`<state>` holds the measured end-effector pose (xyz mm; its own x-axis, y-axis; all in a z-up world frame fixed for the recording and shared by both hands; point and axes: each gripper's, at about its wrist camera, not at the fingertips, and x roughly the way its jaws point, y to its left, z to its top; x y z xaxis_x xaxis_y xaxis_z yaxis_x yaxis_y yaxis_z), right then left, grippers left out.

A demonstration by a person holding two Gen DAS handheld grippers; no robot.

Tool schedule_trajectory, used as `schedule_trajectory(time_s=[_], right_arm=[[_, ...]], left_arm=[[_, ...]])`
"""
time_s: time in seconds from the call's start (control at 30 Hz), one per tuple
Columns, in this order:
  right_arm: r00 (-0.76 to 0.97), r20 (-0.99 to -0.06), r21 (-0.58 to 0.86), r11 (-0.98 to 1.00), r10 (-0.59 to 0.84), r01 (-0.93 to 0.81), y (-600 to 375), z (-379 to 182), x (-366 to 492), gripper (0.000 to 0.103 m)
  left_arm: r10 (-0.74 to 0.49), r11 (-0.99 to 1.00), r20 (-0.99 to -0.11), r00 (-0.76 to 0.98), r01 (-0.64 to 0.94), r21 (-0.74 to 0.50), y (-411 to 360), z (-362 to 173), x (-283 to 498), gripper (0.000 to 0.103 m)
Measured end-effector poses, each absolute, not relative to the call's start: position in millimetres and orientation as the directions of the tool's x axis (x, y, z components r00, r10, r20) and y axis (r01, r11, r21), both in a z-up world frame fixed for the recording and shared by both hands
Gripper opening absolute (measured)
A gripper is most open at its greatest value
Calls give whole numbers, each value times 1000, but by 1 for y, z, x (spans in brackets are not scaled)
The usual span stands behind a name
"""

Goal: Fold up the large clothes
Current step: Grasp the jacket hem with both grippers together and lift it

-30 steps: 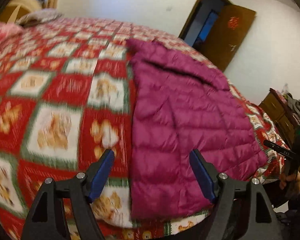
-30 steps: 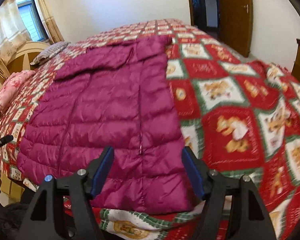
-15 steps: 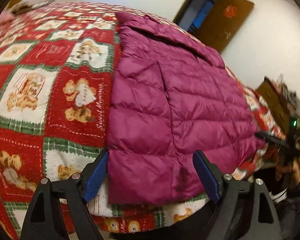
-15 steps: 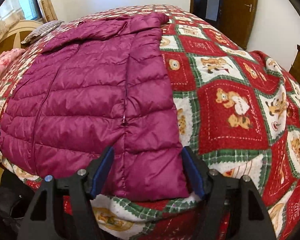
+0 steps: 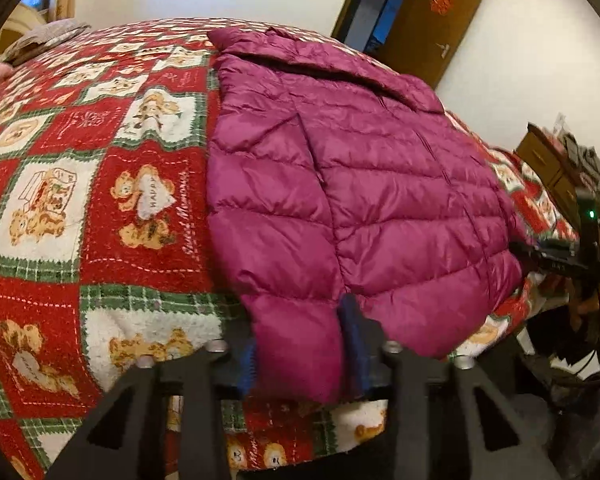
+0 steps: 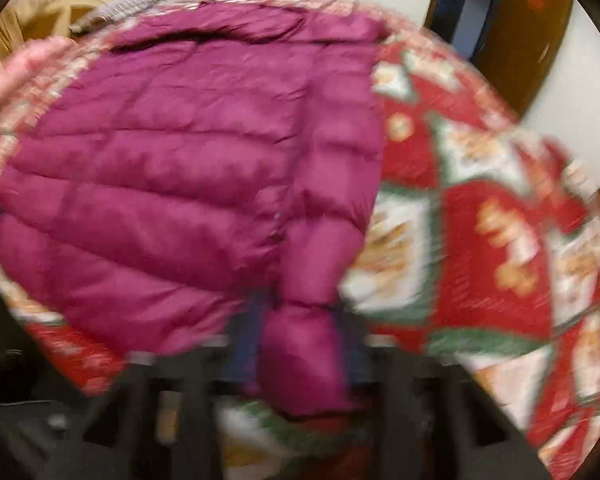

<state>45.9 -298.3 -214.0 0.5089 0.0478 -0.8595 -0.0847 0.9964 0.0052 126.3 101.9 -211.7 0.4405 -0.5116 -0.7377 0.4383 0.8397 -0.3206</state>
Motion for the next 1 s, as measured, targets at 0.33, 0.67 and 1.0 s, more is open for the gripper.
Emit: schedule_trajectory(time_s=[0.33,0.67,1.0], right_arm=[[612,-716,380,923,337,-64,-335,-179,27,12],[651,-614,492,861,446,-126,-333,-151,12,11],[734,-509,468,860,450,-202,-342,-83,-28,11]], left_arm=[[-625,776,-624,469,461,-431,103,-178,122,8],[-725,688,-475,498,550,-474,102,-128,106,6],[-870,489,-190,455,746,-453,124,-53,67,6]])
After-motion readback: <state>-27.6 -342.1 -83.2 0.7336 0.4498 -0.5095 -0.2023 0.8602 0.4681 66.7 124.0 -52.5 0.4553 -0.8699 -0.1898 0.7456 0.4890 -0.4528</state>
